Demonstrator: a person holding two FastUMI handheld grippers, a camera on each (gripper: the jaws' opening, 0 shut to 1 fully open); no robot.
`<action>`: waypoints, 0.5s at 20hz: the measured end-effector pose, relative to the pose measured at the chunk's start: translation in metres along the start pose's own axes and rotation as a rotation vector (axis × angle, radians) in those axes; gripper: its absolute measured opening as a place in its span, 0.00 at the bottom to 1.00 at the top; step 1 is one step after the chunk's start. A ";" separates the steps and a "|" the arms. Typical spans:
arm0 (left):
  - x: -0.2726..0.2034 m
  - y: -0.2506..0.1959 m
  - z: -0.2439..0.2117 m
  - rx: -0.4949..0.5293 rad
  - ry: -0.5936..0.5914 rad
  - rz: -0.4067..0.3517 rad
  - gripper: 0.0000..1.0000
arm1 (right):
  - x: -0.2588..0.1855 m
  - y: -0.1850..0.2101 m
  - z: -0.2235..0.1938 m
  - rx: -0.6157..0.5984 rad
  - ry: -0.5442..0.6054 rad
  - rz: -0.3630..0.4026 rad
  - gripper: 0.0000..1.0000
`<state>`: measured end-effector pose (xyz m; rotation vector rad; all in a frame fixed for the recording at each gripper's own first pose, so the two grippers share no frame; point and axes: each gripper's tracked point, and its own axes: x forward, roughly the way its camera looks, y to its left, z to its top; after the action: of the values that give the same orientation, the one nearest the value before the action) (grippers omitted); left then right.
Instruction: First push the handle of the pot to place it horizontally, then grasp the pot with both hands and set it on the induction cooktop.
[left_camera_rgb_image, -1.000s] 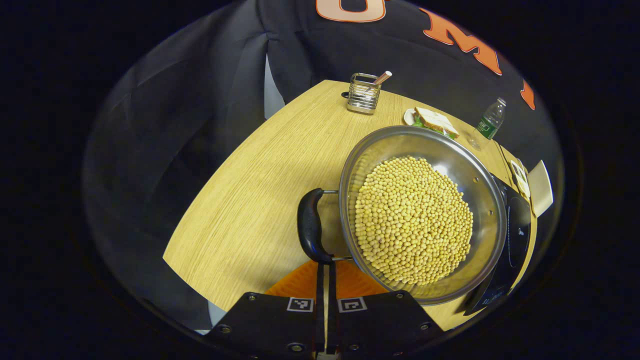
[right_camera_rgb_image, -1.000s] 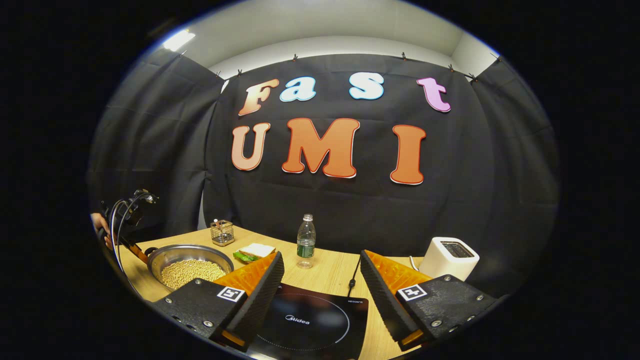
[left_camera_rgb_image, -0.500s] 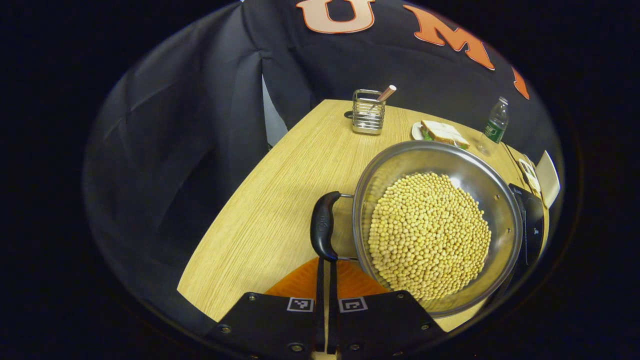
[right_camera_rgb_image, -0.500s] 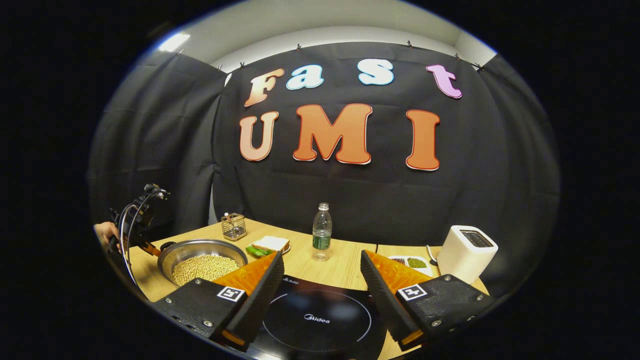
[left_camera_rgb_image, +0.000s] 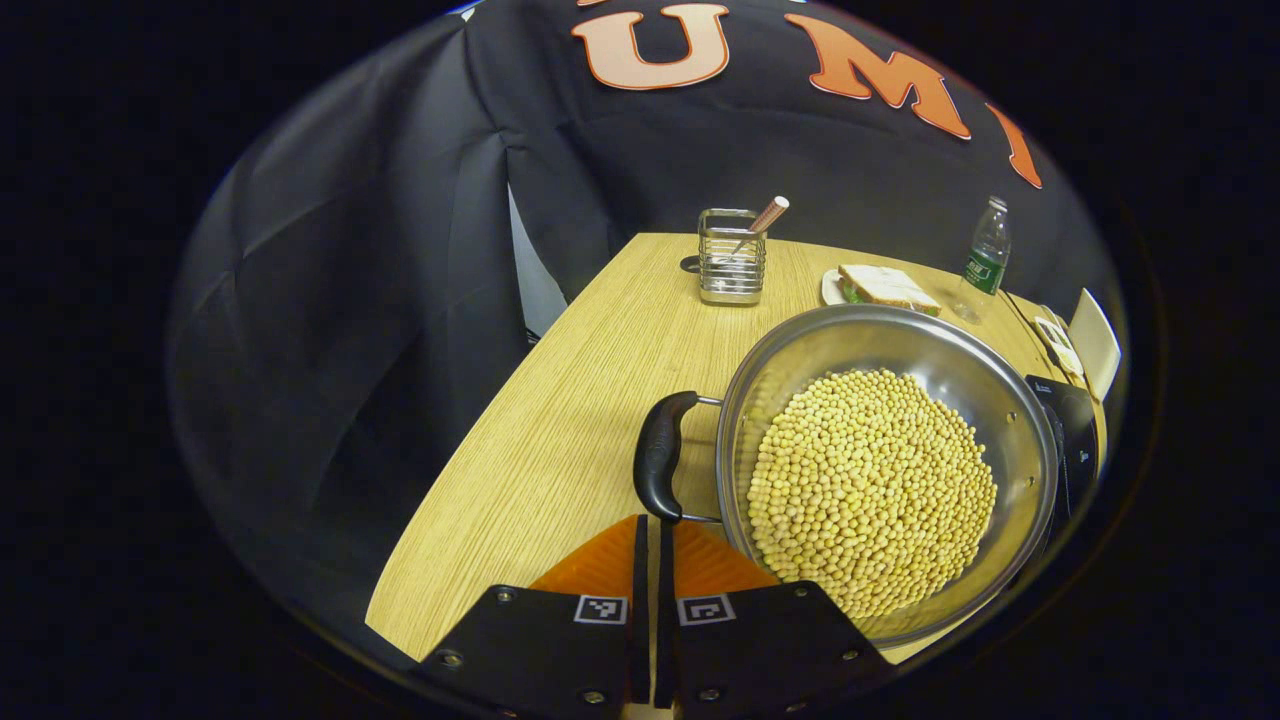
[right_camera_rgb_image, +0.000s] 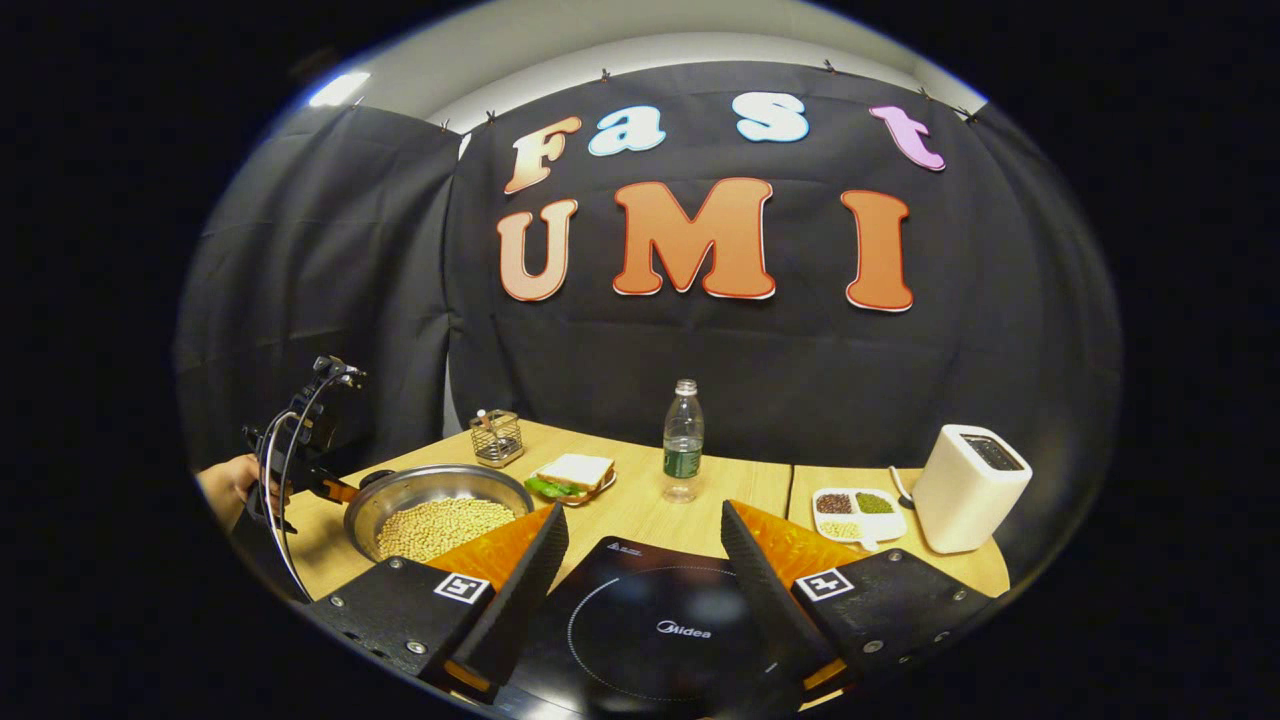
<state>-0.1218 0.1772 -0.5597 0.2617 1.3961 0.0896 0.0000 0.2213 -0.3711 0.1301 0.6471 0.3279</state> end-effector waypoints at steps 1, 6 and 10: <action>-0.002 0.000 0.002 -0.001 -0.004 -0.012 0.04 | 0.003 0.008 -0.003 0.006 0.017 0.015 0.96; -0.030 0.013 0.037 0.001 -0.123 0.010 0.03 | 0.023 0.060 -0.022 0.068 0.134 0.107 0.96; -0.053 -0.002 0.064 -0.024 -0.195 -0.082 0.11 | 0.046 0.101 -0.038 0.121 0.256 0.163 0.95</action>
<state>-0.0681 0.1560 -0.4998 0.1876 1.2098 0.0121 -0.0148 0.3324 -0.4056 0.2596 0.9132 0.4670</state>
